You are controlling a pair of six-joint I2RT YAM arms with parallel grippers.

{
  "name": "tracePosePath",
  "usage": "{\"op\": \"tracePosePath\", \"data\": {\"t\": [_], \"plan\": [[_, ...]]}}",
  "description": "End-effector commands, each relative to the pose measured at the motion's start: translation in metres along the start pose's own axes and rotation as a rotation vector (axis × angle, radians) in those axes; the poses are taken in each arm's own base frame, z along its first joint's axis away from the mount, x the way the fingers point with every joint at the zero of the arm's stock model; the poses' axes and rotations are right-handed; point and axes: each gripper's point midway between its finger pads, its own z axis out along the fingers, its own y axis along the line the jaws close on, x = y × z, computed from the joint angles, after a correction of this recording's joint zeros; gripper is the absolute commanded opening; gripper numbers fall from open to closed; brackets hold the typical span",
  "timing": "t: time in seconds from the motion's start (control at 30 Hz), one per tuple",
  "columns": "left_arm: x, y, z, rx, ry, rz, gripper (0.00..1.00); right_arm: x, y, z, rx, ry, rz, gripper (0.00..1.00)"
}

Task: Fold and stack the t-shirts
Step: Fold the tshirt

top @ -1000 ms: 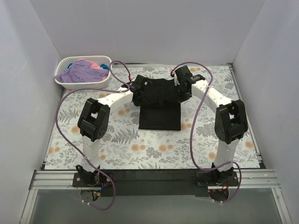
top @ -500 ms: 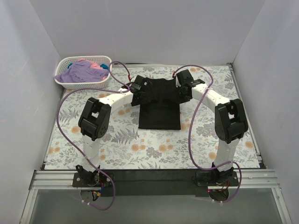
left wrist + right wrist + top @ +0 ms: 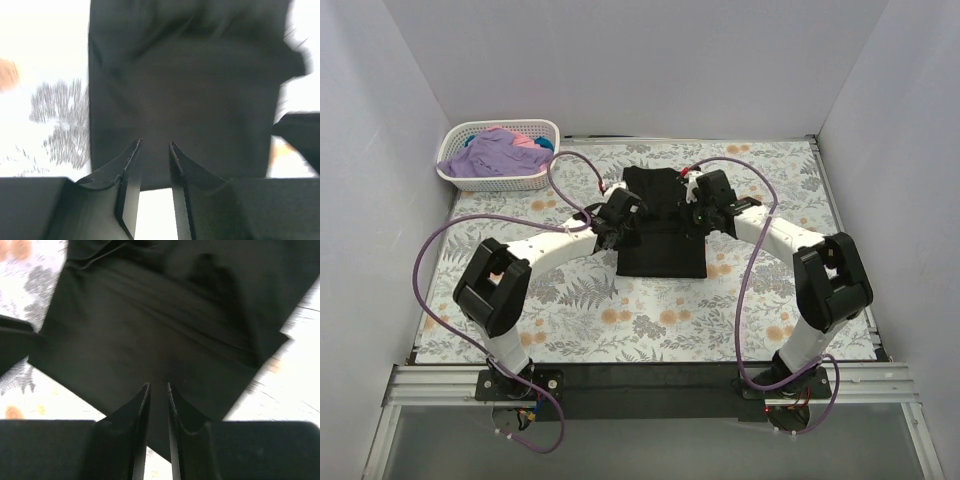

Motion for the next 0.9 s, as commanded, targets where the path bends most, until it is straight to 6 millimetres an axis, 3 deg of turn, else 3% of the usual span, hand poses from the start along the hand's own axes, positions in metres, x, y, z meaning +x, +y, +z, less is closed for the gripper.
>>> {"op": "tracePosePath", "data": {"t": [0.0, 0.17, 0.47, 0.63, 0.7, 0.73, 0.8, 0.83, 0.87], "plan": [[0.033, 0.014, 0.008, -0.033, 0.073, 0.011, 0.25, -0.010, 0.034, 0.016, -0.152, -0.049, -0.006, 0.25], [0.066, 0.022, 0.015, -0.060, 0.140, 0.040, 0.25, -0.010, 0.052, 0.041, -0.217, -0.030, -0.020, 0.23], [0.094, 0.038, 0.015, -0.087, 0.206, 0.061, 0.24, -0.014, 0.046, 0.073, -0.216, -0.022, -0.016, 0.22], [0.104, 0.048, 0.013, -0.106, 0.228, 0.061, 0.24, -0.035, 0.036, 0.083, -0.200, -0.053, -0.028, 0.22], [0.106, 0.050, 0.010, -0.107, 0.230, 0.054, 0.24, -0.043, 0.022, 0.092, -0.170, -0.066, -0.029, 0.22], [0.107, 0.051, 0.009, -0.105, 0.232, 0.055, 0.24, -0.058, 0.019, 0.093, -0.162, -0.096, -0.034, 0.22], [0.109, 0.053, 0.006, -0.105, 0.235, 0.049, 0.24, -0.070, -0.002, 0.105, -0.112, -0.117, -0.022, 0.23], [0.111, 0.054, 0.003, -0.104, 0.239, 0.039, 0.24, -0.095, -0.003, 0.102, -0.113, -0.168, -0.036, 0.24], [0.112, 0.054, 0.002, -0.100, 0.241, 0.035, 0.24, -0.104, -0.012, 0.102, -0.112, -0.180, -0.031, 0.24]]}}
